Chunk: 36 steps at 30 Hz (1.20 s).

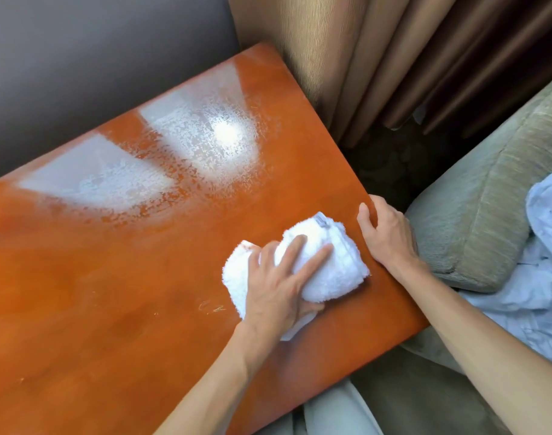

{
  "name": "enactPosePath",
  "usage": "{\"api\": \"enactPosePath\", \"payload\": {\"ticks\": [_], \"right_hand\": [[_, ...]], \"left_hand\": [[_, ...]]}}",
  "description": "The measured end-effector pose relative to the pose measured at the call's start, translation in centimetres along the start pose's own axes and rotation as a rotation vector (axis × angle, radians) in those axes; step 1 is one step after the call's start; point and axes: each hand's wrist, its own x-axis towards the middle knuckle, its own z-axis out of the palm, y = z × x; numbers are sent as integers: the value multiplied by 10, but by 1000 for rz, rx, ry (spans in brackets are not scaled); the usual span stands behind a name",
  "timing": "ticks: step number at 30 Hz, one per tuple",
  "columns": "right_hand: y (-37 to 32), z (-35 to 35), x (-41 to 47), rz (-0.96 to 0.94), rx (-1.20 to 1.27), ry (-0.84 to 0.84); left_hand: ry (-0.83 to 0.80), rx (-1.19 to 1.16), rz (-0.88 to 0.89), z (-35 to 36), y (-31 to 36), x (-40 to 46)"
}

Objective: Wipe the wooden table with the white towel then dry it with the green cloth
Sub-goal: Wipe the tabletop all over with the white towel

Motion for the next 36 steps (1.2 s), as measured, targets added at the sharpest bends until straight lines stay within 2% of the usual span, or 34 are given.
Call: {"api": "enactPosePath", "payload": {"ticks": [4, 9, 12, 15, 19, 22, 29, 33, 36], "right_hand": [[-1, -1, 0, -17, 11, 9], [1, -1, 0, -33, 24, -5], [5, 0, 0, -40, 22, -9], [9, -1, 1, -35, 63, -36], [12, -9, 5, 37, 188, -159], [18, -16, 8, 129, 316, -293], [32, -17, -3, 164, 402, -366], [40, -17, -9, 151, 404, -414], [48, -19, -9, 213, 468, -446]], "left_hand": [[49, 24, -152, -5, -41, 51], [3, 87, -391, -17, -97, 140], [24, 90, -546, -13, -100, 171], [20, 135, -606, -9, -84, 173], [12, 100, -545, -10, -53, 143], [37, 58, -418, -5, -10, 101], [-23, -67, -198, 8, 104, -8], [-89, -34, -109, 13, 113, -28], [-82, -36, -117, 14, 100, -18]]}}
